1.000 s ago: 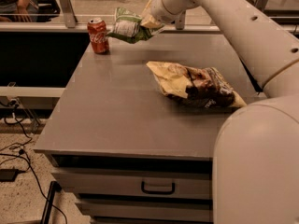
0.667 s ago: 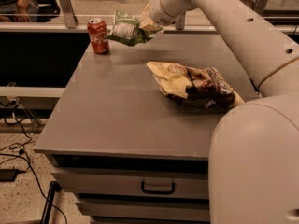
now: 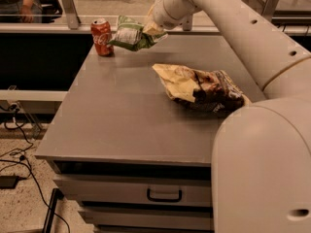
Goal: Move green jalapeno chip bag near coke can
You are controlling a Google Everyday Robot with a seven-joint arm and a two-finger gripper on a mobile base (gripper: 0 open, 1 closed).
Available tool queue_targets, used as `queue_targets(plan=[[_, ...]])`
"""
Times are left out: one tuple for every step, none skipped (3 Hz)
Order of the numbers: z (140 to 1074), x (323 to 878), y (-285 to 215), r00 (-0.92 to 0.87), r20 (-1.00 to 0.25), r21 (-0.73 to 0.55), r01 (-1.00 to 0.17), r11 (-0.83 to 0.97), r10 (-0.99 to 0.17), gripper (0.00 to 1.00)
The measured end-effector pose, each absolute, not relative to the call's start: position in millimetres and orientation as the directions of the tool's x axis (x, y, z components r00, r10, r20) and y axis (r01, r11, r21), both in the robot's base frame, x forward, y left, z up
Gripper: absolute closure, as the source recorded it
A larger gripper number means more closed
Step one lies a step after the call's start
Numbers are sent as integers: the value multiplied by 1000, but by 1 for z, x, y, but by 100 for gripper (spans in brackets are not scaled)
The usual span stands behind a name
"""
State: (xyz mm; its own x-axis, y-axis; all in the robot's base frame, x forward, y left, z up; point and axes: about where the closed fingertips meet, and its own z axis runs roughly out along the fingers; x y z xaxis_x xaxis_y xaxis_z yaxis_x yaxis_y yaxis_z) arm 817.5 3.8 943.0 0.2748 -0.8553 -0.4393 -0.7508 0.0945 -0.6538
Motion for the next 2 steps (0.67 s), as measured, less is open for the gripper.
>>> queue_targets(plan=[[941, 818, 6, 274, -432, -655, -750, 90, -860, 39], [939, 818, 7, 274, -425, -656, -750, 85, -863, 16]])
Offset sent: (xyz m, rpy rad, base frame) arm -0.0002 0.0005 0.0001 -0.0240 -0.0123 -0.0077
